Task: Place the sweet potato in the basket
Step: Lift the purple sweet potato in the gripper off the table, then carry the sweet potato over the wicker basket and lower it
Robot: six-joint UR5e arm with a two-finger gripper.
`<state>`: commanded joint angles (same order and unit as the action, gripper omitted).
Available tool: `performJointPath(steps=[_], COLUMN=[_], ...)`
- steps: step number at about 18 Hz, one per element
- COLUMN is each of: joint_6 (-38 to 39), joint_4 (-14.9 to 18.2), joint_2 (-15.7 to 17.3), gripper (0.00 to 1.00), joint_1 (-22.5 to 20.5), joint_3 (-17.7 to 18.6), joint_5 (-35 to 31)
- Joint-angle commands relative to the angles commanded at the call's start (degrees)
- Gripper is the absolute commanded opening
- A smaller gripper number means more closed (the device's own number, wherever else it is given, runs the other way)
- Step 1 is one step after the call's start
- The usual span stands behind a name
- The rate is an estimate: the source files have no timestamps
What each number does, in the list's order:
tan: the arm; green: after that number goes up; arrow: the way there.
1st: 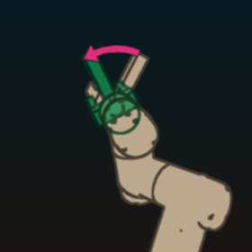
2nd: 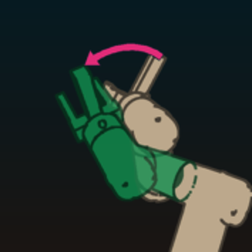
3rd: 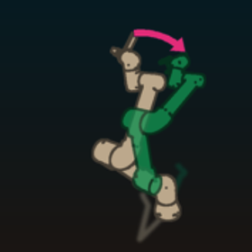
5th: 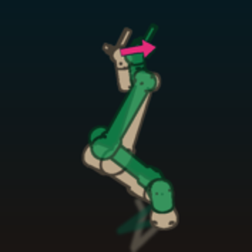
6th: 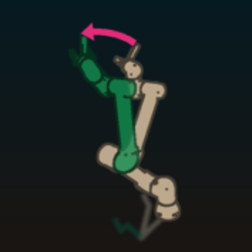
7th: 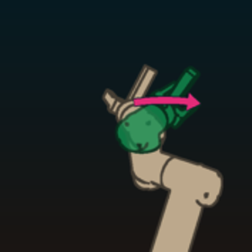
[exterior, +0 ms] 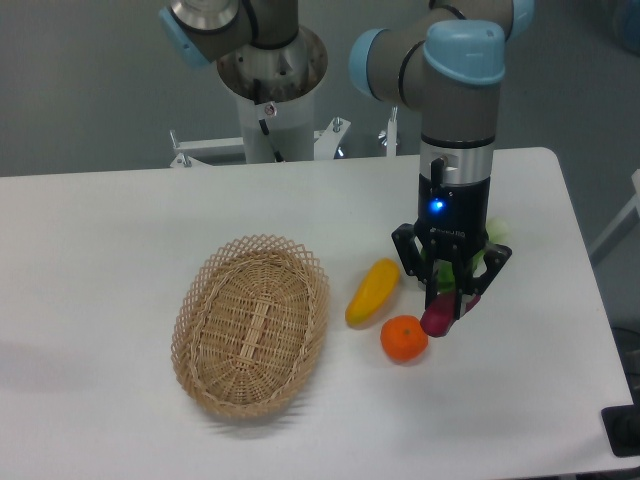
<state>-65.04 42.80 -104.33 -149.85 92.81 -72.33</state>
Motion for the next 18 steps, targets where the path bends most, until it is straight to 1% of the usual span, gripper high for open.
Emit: performJointPath(steps=[4,6,8,10,12,14,15,17,18], joint_6=[0.09,0.96,3.15,5.87,9.65,13.08,15.1,20.71,22.31], joint_4=[0.0,0.0,-0.09,-0.09,-0.17,-0.79,-1.05,-1.67,-1.93], joint_2=[0.26,0.35,0.7,0.79,1.4,1.84,1.93,1.5,1.06], gripper=[0.25,0.25,0.25,0.25,0.25,0.25,0.25,0.25,0.25], joint_1=[0.17,0.44,0.96,2.54,3.69,6.14,7.81,11.93,13.69], joint_3=[0.7,1.84,2.9,3.43,5.0,7.02,7.73,7.82,8.0], joint_5=[0.09,0.17,0.26,-0.26,-0.44,-0.7,-2.27,-6.22,-7.81])
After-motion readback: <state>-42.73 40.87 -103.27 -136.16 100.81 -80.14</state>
